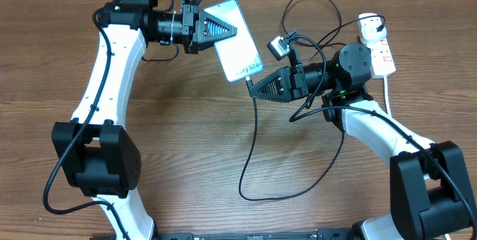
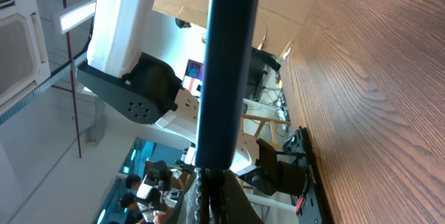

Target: Plug charger to phone and switch on socket

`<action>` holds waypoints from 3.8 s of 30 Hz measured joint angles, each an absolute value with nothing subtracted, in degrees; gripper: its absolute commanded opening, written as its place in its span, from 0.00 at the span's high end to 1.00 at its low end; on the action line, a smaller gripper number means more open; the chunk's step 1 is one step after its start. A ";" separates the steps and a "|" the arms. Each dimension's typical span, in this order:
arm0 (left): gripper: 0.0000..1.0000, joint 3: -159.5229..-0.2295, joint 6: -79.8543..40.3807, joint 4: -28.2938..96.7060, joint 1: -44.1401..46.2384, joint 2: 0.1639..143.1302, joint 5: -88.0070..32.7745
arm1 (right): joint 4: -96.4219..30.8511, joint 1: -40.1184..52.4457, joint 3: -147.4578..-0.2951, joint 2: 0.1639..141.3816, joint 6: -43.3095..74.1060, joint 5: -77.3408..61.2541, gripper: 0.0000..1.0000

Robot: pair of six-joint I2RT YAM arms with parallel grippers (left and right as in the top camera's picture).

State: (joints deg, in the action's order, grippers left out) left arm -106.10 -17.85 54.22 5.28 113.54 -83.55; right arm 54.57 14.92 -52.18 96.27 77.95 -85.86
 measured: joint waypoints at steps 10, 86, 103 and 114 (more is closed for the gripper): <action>0.96 -106.10 -17.80 54.17 5.28 113.54 -83.61 | 53.67 14.92 -52.18 96.27 78.06 -85.71 0.96; 0.96 -106.08 -13.30 58.48 5.28 113.54 -83.83 | 54.85 14.98 -52.18 96.25 84.88 -86.59 0.96; 0.96 -106.10 -13.32 58.96 5.28 113.54 -83.83 | 54.85 15.00 -52.18 96.25 84.16 -86.11 0.96; 0.96 -106.08 -13.32 58.94 5.28 113.54 -83.83 | 54.85 15.00 -52.18 96.25 84.18 -85.54 0.96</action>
State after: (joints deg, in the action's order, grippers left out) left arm -106.08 -13.32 58.94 5.28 113.54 -83.83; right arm 54.85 15.00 -52.18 96.25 84.18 -85.54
